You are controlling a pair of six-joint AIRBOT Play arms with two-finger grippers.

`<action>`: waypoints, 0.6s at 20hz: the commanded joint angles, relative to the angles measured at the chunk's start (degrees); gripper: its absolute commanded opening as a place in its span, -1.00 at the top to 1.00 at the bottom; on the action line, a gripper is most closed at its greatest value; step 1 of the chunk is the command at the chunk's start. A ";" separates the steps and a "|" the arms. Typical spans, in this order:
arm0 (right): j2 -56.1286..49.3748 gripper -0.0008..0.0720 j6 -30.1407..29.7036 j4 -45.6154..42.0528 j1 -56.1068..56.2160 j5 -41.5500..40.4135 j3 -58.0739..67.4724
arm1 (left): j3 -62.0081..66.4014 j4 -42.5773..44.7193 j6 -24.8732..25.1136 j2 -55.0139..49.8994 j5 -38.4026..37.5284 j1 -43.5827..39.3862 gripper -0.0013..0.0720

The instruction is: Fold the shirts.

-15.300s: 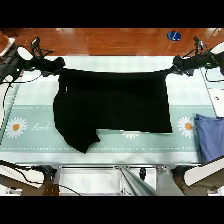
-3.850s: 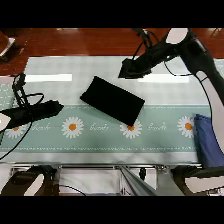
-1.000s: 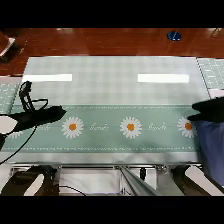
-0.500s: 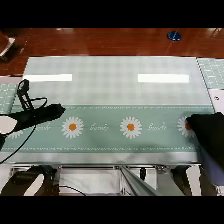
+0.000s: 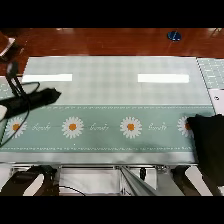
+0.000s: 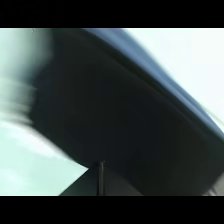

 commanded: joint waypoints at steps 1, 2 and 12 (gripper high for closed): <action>-6.47 0.91 -3.06 19.96 17.09 -17.70 9.92 | 17.92 -1.44 3.56 -6.60 -4.59 -1.75 0.92; -7.08 0.92 -3.50 19.58 23.52 -22.27 9.90 | 22.75 -1.42 3.56 -8.79 -6.19 -3.69 0.92; -21.70 0.91 2.12 -8.50 56.98 -27.10 -6.60 | 23.85 17.05 -2.36 -27.02 -9.62 -15.93 0.92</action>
